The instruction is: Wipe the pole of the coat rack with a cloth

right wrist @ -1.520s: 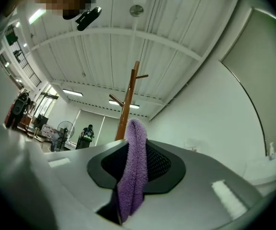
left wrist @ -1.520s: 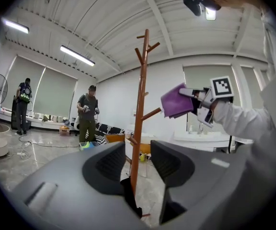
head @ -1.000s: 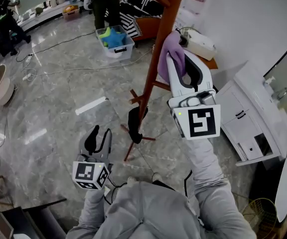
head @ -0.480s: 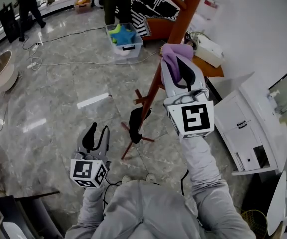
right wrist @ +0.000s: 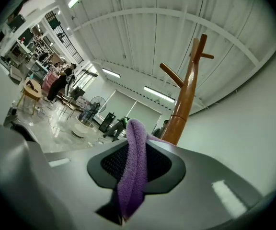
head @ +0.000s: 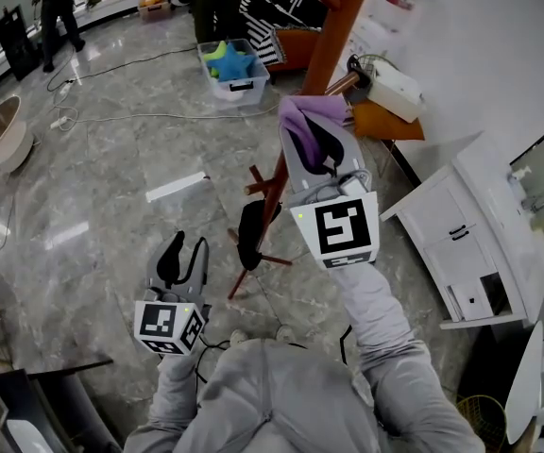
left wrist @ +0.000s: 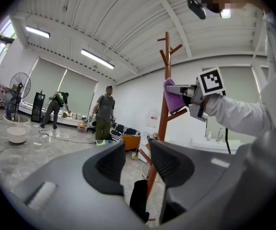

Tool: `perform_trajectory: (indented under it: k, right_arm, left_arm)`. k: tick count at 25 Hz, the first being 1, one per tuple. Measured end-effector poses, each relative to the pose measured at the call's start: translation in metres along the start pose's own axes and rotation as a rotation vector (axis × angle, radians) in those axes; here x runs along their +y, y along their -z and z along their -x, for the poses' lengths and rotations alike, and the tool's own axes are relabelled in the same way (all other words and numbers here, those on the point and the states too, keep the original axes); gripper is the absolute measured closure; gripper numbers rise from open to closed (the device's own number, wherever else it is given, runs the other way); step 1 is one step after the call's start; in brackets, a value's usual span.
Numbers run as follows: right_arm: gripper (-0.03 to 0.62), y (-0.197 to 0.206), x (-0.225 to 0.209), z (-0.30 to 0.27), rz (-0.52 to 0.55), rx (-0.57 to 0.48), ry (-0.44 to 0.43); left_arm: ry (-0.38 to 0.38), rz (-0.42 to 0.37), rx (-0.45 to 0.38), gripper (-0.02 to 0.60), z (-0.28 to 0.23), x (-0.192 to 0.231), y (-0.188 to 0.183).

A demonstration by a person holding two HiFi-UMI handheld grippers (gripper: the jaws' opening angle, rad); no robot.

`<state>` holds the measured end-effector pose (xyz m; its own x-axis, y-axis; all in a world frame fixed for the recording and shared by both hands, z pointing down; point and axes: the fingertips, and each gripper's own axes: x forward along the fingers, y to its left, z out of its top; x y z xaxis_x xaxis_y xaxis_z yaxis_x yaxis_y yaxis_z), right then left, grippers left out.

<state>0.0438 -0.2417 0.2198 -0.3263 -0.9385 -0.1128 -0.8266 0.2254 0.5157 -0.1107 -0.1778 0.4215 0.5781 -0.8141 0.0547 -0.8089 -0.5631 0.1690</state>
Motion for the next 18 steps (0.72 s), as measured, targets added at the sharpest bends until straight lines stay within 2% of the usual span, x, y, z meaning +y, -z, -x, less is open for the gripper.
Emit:
perform_trajectory:
  k: [10,18]
  right_arm:
    - [0.526,0.015,0.031,-0.015,0.08,0.085,-0.053]
    - [0.526,0.039,0.066,-0.024,0.145,0.218,-0.151]
  left_arm:
    - [-0.015,0.006,0.002,0.411,0.003,0.002,0.001]
    - [-0.038,0.011,0.005,0.411,0.012,0.008,0.004]
